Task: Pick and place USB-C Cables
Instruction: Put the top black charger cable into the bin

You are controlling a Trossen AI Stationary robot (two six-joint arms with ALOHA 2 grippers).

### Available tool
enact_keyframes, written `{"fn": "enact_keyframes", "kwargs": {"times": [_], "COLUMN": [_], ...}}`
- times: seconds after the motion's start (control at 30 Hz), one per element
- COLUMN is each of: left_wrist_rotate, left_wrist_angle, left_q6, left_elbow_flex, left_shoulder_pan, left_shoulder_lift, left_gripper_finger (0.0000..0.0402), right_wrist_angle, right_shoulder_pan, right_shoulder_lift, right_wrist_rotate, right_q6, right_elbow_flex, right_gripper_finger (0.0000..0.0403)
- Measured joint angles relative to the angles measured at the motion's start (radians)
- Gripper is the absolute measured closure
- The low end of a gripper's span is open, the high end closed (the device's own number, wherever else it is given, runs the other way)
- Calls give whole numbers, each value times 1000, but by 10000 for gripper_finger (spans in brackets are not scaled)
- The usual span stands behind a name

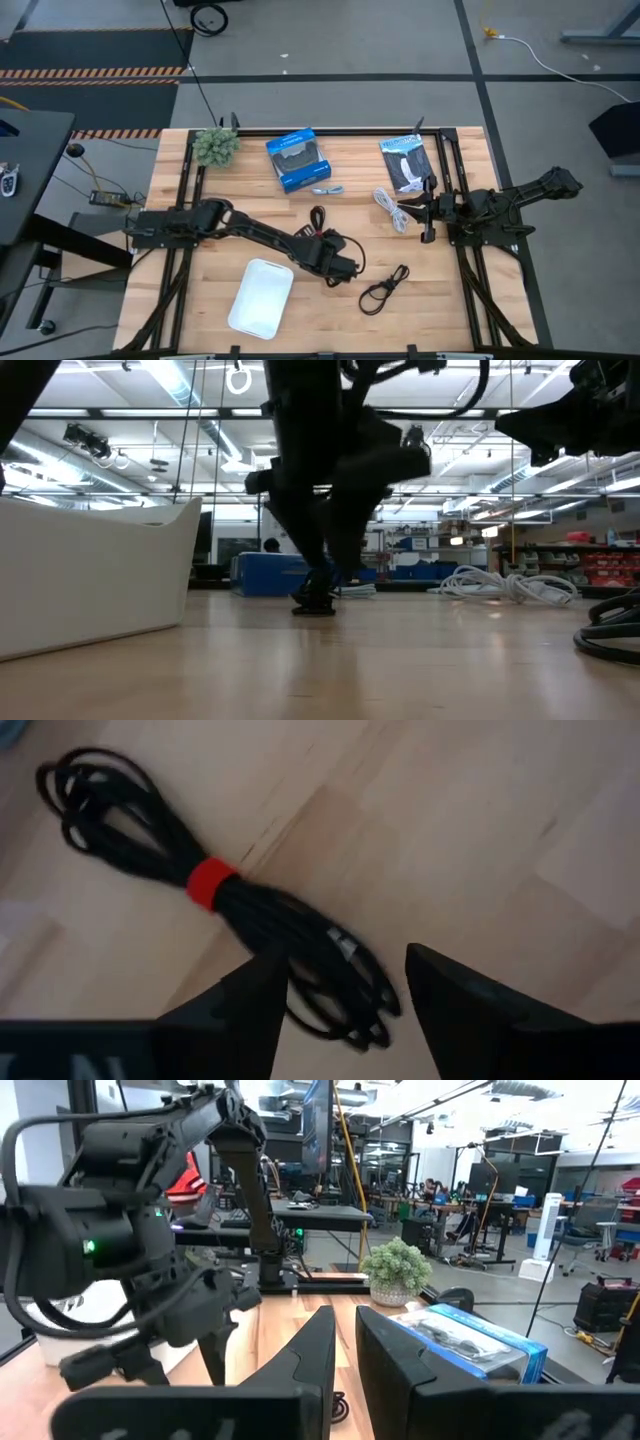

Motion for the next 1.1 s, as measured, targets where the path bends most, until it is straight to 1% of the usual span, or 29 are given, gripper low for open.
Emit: {"fn": "enact_keyframes", "kwargs": {"times": [0.2, 0.37, 0.53, 0.73, 0.87, 0.93, 1.03, 1.1], "left_wrist_rotate": [22, 26, 27, 35, 49, 63, 65, 56], "left_wrist_angle": [-29, -69, -105, -134, -154, -214, -315, -390], "left_q6": [-1, -1, 0, 2, 2, 4, 4, 4], "left_elbow_flex": [0, -1, -1, -1, 0, 35, 137, 235], "left_shoulder_pan": [1, 1, 1, 1, 1, 1, 1, -4], "left_shoulder_lift": [16, 16, 16, 16, 7, 4, -1, -2], "left_gripper_finger": [215, 249, 300, 382, 381, 378, 382, 385], "right_wrist_angle": [0, 2, 0, 0, 0, 0, 0, 0], "right_shoulder_pan": [0, 0, 0, 0, 0, 0, 0, 0], "right_shoulder_lift": [3, 4, 4, 4, 4, 4, 4, 4], "right_wrist_rotate": [0, 0, 0, 0, 0, 0, 0, 0], "right_q6": [0, 0, 0, 0, 0, 0, 0, 0], "right_elbow_flex": [0, 0, 0, 0, 0, 0, 0, 0], "right_gripper_finger": [353, 353, 353, 353, 353, 353, 353, 353]}}
